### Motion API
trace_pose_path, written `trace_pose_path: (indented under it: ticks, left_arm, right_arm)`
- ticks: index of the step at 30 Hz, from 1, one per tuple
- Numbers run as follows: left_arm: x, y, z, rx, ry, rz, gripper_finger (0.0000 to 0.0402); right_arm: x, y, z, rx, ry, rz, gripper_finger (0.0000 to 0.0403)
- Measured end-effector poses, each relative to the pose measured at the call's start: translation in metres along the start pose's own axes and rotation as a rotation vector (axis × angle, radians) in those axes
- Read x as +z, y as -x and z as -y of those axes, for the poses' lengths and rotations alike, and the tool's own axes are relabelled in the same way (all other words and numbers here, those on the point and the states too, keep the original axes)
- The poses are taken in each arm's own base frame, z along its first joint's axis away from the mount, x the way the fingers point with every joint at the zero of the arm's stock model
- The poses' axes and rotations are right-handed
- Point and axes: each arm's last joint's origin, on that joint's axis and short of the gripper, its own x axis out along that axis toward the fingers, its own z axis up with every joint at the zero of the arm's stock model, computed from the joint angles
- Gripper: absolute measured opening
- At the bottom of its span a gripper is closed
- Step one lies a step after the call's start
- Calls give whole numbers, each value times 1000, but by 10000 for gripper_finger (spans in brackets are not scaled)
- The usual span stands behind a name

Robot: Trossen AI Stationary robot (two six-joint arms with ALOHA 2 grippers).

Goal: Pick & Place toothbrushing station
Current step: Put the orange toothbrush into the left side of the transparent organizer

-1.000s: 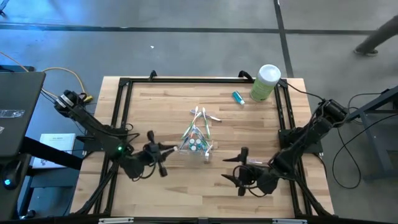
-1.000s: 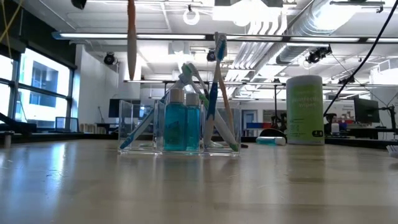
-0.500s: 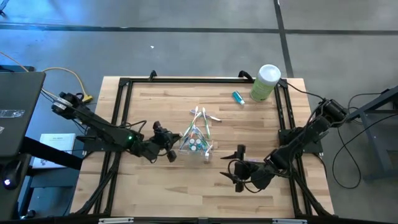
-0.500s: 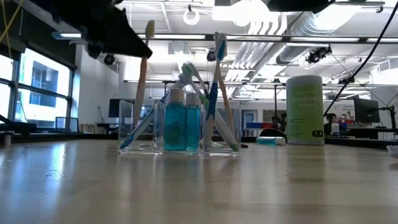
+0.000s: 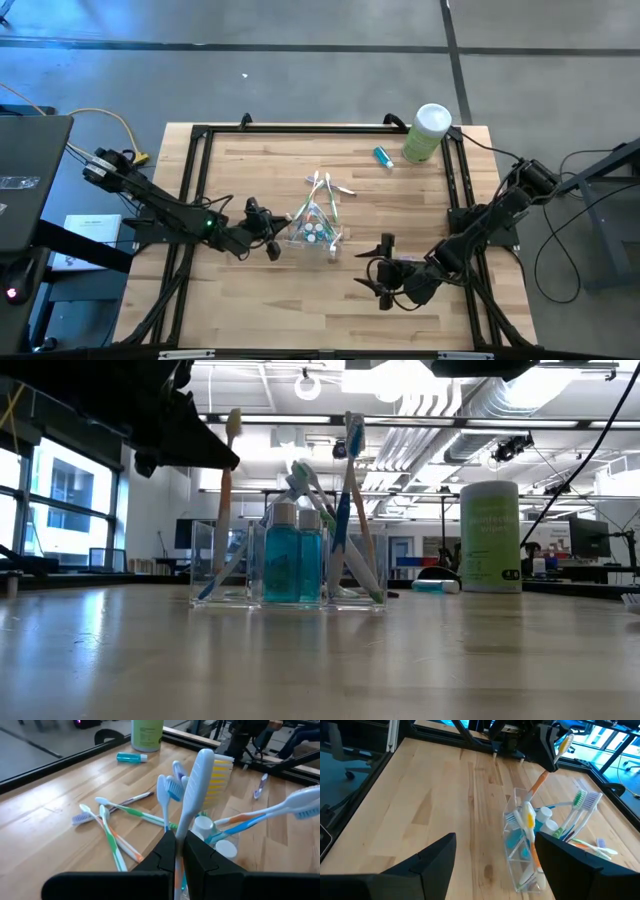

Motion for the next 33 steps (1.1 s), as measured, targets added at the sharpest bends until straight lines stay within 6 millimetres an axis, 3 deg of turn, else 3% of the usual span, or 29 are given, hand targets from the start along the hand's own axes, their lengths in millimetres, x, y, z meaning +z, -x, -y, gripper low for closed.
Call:
trace_pose_path:
  ticks: [33]
  left_arm:
    - [-3, 0, 1, -61, 69, -49, 10]
  right_arm:
    - [-1, -4, 4, 2, 2, -20, 263]
